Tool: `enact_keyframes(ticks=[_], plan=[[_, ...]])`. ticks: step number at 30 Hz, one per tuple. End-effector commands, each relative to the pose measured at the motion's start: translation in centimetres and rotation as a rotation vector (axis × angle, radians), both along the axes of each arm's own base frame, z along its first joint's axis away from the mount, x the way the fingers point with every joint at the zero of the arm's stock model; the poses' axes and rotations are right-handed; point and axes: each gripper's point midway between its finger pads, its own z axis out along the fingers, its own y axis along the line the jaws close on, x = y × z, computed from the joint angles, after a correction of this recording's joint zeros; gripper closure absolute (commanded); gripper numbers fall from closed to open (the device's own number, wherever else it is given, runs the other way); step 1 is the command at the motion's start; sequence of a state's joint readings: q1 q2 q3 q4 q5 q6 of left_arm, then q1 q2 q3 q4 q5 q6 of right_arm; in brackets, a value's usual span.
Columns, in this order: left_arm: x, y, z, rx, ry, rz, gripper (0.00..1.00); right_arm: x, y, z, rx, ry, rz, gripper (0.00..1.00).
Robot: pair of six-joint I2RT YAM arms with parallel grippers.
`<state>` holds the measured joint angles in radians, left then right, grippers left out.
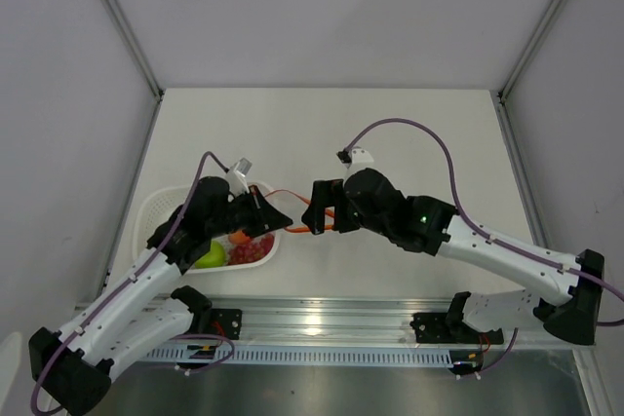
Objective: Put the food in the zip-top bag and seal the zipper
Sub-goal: Open the zipper of the food storage bag.
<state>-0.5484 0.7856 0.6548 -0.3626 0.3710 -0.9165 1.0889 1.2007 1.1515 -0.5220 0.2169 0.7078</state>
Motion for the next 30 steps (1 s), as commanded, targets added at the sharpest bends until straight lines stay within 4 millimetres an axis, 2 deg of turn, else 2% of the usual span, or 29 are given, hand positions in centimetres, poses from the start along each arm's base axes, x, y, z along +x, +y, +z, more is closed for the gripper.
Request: enact_keyframes(ticks=[1, 5, 7, 9, 10, 11, 12, 13, 15, 17, 18, 21, 22, 23, 25, 26, 27, 28, 29, 30], plan=[[-0.6, -0.2, 1.0, 0.031, -0.043, -0.064, 1.00, 0.5, -0.8, 0.1, -0.135, -0.074, 0.043, 0.01], [-0.6, 0.5, 1.2, 0.034, -0.068, -0.025, 1.00, -0.8, 0.3, 0.4, -0.058, -0.032, 0.101, 0.01], [-0.4, 0.7, 1.7, 0.016, -0.089, 0.002, 0.99, -1.9, 0.6, -0.4, -0.011, 0.025, 0.118, 0.01], [-0.1, 1.0, 2.5, 0.002, -0.117, 0.029, 0.99, -2.9, 0.6, 0.1, 0.063, 0.046, 0.130, 0.00], [0.1, 0.9, 2.8, -0.009, -0.126, 0.038, 0.99, -3.4, -0.1, -1.7, 0.052, 0.077, 0.122, 0.01], [0.2, 1.0, 3.1, -0.013, -0.135, 0.045, 1.00, -3.9, -0.6, -1.0, 0.107, 0.089, 0.106, 0.01], [0.4, 0.9, 3.1, -0.012, -0.140, 0.047, 1.00, -4.1, -1.0, -1.1, 0.125, 0.094, 0.095, 0.00], [0.5, 0.9, 3.2, -0.009, -0.146, 0.044, 0.99, -4.4, -1.7, -2.3, 0.117, 0.112, 0.081, 0.01], [0.7, 0.8, 3.3, 0.005, -0.149, 0.034, 0.99, -5.1, -3.4, -1.9, 0.136, 0.114, 0.059, 0.01], [0.8, 0.5, 2.9, 0.018, -0.134, 0.017, 0.99, -5.3, -5.0, -2.5, 0.101, 0.118, 0.033, 0.01], [0.7, 0.4, 2.9, 0.022, -0.139, 0.003, 0.99, -5.6, -5.6, -2.0, 0.106, 0.098, 0.041, 0.01], [0.6, -0.2, 2.6, 0.013, -0.144, -0.040, 1.00, -5.9, -6.4, -1.5, 0.081, 0.060, 0.077, 0.01], [0.5, -0.4, 2.6, 0.013, -0.143, -0.052, 0.99, -5.9, -6.4, -1.3, 0.071, 0.048, 0.091, 0.01], [0.3, -0.6, 2.4, 0.014, -0.136, -0.072, 0.99, -5.8, -6.2, -0.3, 0.071, 0.029, 0.105, 0.01], [0.3, -0.8, 2.5, 0.018, -0.144, -0.093, 0.99, -5.2, -5.6, -0.3, 0.009, -0.009, 0.139, 0.01], [0.1, -0.9, 2.2, 0.018, -0.132, -0.111, 0.99, -4.7, -5.3, 1.0, 0.004, -0.041, 0.143, 0.03], [0.0, -1.1, 2.3, 0.015, -0.133, -0.120, 0.99, -4.3, -4.9, 1.3, -0.016, -0.053, 0.150, 0.05], [-0.1, -1.1, 2.2, 0.016, -0.130, -0.128, 1.00, -3.6, -4.1, 0.6, -0.075, -0.067, 0.173, 0.09], [-0.3, -1.3, 2.1, 0.012, -0.116, -0.141, 0.99, -3.3, -3.3, 1.9, -0.066, -0.086, 0.191, 0.11], [-0.3, -1.3, 2.0, 0.012, -0.111, -0.142, 0.99, -3.1, -2.7, 2.1, -0.078, -0.095, 0.205, 0.12]])
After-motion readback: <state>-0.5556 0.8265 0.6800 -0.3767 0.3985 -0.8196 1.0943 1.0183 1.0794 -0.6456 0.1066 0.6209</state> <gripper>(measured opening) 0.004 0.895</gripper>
